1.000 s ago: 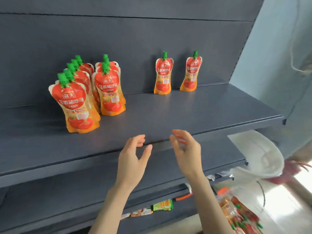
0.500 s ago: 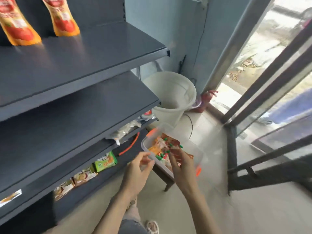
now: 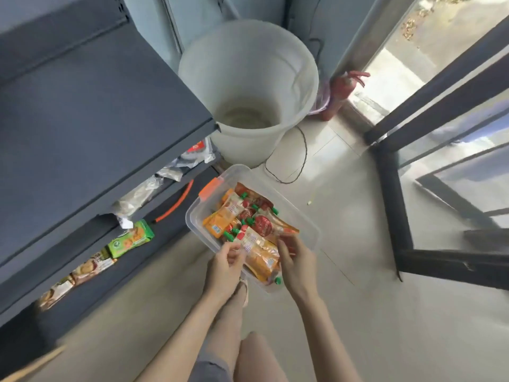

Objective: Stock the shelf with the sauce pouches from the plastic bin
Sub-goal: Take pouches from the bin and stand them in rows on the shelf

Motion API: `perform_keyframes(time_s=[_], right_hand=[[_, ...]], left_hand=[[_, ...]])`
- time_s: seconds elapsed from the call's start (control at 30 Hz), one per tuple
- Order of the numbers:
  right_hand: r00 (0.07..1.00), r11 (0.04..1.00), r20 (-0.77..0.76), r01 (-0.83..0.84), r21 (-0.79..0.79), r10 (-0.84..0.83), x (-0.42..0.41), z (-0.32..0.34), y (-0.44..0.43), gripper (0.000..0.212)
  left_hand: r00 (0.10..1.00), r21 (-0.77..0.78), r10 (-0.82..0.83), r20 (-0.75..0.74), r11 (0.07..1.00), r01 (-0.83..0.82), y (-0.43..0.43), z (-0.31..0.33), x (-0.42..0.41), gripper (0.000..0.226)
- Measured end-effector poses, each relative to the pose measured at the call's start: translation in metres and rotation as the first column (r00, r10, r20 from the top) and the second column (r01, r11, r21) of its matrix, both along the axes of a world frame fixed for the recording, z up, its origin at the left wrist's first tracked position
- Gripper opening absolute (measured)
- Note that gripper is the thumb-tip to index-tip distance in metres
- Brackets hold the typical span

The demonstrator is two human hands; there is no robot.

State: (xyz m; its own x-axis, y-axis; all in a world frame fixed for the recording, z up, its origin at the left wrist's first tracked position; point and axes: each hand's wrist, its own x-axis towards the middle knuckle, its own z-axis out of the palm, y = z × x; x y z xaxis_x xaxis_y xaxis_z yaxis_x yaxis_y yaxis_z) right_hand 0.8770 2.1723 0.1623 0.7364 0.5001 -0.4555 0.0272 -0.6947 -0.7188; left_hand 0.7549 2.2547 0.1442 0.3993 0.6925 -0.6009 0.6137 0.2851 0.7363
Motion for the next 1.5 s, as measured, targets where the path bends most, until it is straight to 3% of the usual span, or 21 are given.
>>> perform_keyframes(time_s=[0.17, 0.37, 0.53, 0.63, 0.8, 0.9, 1.03, 1.13, 1.17, 1.27, 1.33, 1.5], right_hand=[[0.994, 0.991, -0.103, -0.033, -0.128, 0.02, 0.041, -0.075, 0.028, 0.02], [0.965, 0.922, -0.114, -0.26, -0.287, 0.236, 0.072, -0.177, 0.047, 0.026], [0.9, 0.806, -0.157, -0.434, -0.403, 0.407, 0.09, -0.246, 0.044, 0.045], [0.841, 0.724, -0.169, -0.532, -0.439, 0.514, 0.096, -0.272, 0.036, 0.054], [0.804, 0.657, -0.136, -0.559, -0.506, 0.579, 0.111, -0.299, 0.035, 0.059], [0.818, 0.684, -0.164, -0.555, -0.472, 0.551, 0.111, -0.311, 0.037, 0.054], [0.805, 0.683, -0.176, -0.578, -0.446, 0.567, 0.116, -0.314, 0.038, 0.048], [0.795, 0.713, -0.161, -0.598, -0.365, 0.585, 0.118, -0.302, 0.035, 0.028], [0.797, 0.729, -0.162, -0.6, -0.33, 0.582, 0.118, -0.296, 0.034, 0.018], [0.799, 0.769, -0.188, -0.601, -0.216, 0.571, 0.118, -0.269, 0.026, 0.04], [0.805, 0.802, -0.244, -0.581, -0.139, 0.541, 0.12, -0.243, 0.023, 0.04], [0.747, 0.897, -0.534, -0.44, 0.05, 0.396, 0.121, -0.161, 0.024, 0.017]], left_hand=[[0.974, -0.151, 0.138, -0.178, 0.974, -0.166, 0.013, -0.085, 0.039, 0.012], [0.893, -0.242, 0.23, -0.386, 0.909, -0.339, 0.011, -0.167, 0.079, 0.044], [0.775, -0.187, 0.354, -0.523, 0.84, -0.509, -0.009, -0.219, 0.097, 0.067], [0.702, -0.111, 0.478, -0.527, 0.781, -0.615, -0.028, -0.244, 0.11, 0.076], [0.549, 0.066, 0.615, -0.567, 0.698, -0.713, -0.05, -0.275, 0.125, 0.074], [0.495, 0.125, 0.683, -0.537, 0.644, -0.755, -0.052, -0.283, 0.129, 0.071], [0.519, 0.163, 0.726, -0.45, 0.639, -0.752, -0.059, -0.28, 0.125, 0.06], [0.549, 0.139, 0.753, -0.362, 0.626, -0.767, -0.064, -0.274, 0.116, 0.039], [0.564, 0.116, 0.76, -0.323, 0.623, -0.773, -0.064, -0.272, 0.112, 0.032], [0.57, -0.002, 0.797, -0.2, 0.582, -0.813, -0.062, -0.252, 0.105, 0.019], [0.544, -0.094, 0.832, -0.112, 0.536, -0.839, -0.056, -0.224, 0.101, 0.02], [0.423, -0.268, 0.906, 0.014, 0.411, -0.872, -0.047, -0.129, 0.079, 0.028]])
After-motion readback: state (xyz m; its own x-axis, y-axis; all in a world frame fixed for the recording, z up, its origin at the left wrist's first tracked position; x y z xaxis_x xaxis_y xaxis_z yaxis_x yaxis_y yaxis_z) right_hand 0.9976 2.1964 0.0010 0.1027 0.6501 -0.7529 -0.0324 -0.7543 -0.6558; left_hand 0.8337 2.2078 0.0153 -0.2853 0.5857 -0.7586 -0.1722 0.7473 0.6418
